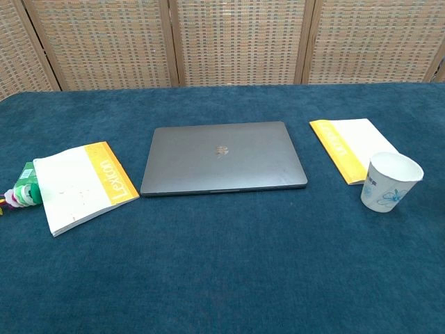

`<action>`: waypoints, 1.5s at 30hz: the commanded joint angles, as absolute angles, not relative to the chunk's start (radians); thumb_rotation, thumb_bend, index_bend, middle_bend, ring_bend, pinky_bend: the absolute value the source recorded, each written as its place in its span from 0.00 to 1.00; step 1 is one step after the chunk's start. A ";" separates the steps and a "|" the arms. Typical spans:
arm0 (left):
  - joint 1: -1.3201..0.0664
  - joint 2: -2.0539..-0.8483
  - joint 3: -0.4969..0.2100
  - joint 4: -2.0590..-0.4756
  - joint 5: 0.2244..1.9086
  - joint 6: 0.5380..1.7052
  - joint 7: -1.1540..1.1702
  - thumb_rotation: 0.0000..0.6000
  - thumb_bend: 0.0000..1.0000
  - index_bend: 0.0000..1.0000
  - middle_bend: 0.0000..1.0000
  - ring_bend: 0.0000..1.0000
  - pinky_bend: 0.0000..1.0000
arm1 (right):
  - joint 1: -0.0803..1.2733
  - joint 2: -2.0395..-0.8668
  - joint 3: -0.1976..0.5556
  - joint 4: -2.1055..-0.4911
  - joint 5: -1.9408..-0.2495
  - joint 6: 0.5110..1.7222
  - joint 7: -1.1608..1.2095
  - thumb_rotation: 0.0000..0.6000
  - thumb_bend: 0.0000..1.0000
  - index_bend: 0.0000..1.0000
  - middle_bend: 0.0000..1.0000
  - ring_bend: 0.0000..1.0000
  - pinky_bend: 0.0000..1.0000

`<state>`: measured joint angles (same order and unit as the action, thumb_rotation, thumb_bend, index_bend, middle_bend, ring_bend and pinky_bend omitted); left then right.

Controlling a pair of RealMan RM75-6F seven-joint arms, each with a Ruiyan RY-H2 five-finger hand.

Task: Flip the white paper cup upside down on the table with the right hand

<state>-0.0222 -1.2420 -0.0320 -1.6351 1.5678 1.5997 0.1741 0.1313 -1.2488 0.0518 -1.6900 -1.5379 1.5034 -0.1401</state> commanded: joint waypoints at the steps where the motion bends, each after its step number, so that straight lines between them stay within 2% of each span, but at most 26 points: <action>1: -0.021 -1.242 -0.033 -1.636 1.568 1.602 0.175 1.00 0.14 0.00 0.00 0.00 0.00 | 0.131 -1.252 0.053 -1.688 -1.538 1.503 -0.141 1.00 0.18 0.00 0.00 0.00 0.00; 16: -0.023 -1.235 -0.028 -1.643 1.567 1.592 0.180 1.00 0.15 0.00 0.00 0.00 0.00 | 0.133 -1.243 0.046 -1.704 -1.549 1.482 -0.126 1.00 0.18 0.00 0.00 0.00 0.00; 22: -0.022 -1.233 -0.028 -1.647 1.565 1.591 0.180 1.00 0.15 0.00 0.00 0.00 0.00 | 0.147 -1.238 0.056 -1.724 -1.542 1.459 -0.137 1.00 0.18 0.11 0.00 0.00 0.00; 29: -0.024 -1.234 -0.029 -1.650 1.561 1.586 0.182 1.00 0.16 0.00 0.00 0.00 0.00 | 0.202 -1.240 0.083 -1.798 -1.487 1.366 -0.240 1.00 0.18 0.15 0.00 0.00 0.00; 34: -0.023 -1.232 -0.026 -1.653 1.569 1.591 0.180 1.00 0.16 0.00 0.00 0.00 0.00 | 0.252 -1.247 0.118 -1.856 -1.395 1.289 -0.350 1.00 0.18 0.18 0.00 0.00 0.00; 37: -0.025 -1.233 -0.022 -1.651 1.573 1.586 0.184 1.00 0.16 0.00 0.00 0.00 0.00 | 0.309 -1.263 0.162 -1.878 -1.273 1.219 -0.461 1.00 0.17 0.20 0.00 0.00 0.00; 45: -0.027 -1.239 -0.020 -1.649 1.574 1.580 0.192 1.00 0.17 0.00 0.00 0.00 0.00 | 0.399 -1.304 0.218 -1.868 -1.058 1.170 -0.611 1.00 0.18 0.24 0.00 0.00 0.00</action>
<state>-0.0274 -1.2387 -0.0204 -1.6486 1.5741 1.5803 0.1920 0.3657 -1.2866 0.1949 -1.8712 -1.1037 1.1922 -0.5707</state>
